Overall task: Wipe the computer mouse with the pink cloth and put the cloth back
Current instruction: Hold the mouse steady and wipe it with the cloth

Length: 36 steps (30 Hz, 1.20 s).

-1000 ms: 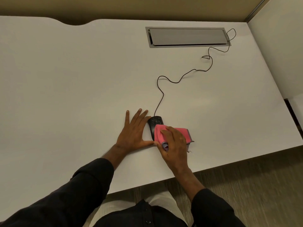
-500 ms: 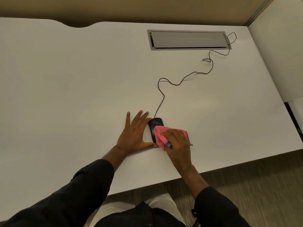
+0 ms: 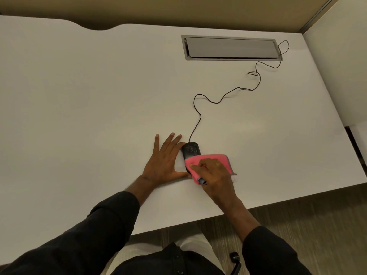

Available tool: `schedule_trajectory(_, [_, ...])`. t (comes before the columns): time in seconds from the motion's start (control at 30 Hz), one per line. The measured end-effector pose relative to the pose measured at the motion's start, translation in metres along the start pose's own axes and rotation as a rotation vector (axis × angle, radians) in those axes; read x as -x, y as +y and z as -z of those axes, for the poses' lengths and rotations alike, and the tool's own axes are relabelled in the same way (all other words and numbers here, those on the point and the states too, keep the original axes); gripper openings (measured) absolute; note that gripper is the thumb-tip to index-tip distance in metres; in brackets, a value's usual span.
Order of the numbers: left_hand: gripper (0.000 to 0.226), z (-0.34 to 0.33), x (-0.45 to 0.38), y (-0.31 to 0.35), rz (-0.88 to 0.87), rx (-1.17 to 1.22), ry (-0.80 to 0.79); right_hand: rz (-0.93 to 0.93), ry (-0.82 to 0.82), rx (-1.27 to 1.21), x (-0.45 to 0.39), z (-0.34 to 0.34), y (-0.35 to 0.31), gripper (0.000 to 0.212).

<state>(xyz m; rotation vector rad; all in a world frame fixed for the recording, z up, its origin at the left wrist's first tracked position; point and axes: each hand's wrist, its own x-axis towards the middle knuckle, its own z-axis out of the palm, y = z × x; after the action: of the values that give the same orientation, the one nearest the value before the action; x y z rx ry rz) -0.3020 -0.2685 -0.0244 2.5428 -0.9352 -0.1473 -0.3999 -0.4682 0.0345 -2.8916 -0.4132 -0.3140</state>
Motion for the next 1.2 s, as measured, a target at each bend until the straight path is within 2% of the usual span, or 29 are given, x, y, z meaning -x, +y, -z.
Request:
schedule_trajectory(0.13, [0.11, -0.002, 0.0, -0.002, -0.027, -0.013, 0.005, 0.126, -0.117, 0.03, -0.006, 0.0, -0.012, 0.058])
schedule_trajectory(0.3, [0.113, -0.002, 0.0, -0.001, -0.009, -0.039, -0.006, 0.065, -0.174, -0.014, 0.019, 0.008, -0.003, 0.058])
schedule_trajectory(0.53, [0.115, -0.003, 0.0, -0.002, -0.006, -0.018, 0.001, -0.127, -0.043, -0.115, 0.003, 0.021, 0.01, 0.049])
schedule_trajectory(0.7, [0.116, -0.002, 0.0, 0.0, 0.008, 0.005, -0.002, -0.053, -0.13, -0.173, -0.017, 0.013, 0.005, 0.045])
schedule_trajectory(0.8, [0.116, -0.002, -0.001, -0.001, 0.006, -0.005, -0.001, -0.128, -0.143, -0.191, -0.01, 0.015, 0.008, 0.044])
schedule_trajectory(0.97, [0.115, -0.005, -0.001, -0.004, -0.014, -0.016, 0.016, -0.267, -0.044, -0.251, -0.016, 0.023, 0.019, 0.04])
schedule_trajectory(1.13, [0.111, -0.007, -0.001, -0.002, -0.003, -0.009, 0.041, 0.094, -0.238, -0.103, -0.016, 0.02, 0.006, 0.052])
schedule_trajectory(1.2, [0.11, -0.008, -0.001, -0.003, -0.009, -0.024, 0.038, 0.177, -0.291, -0.061, -0.006, 0.018, 0.004, 0.057])
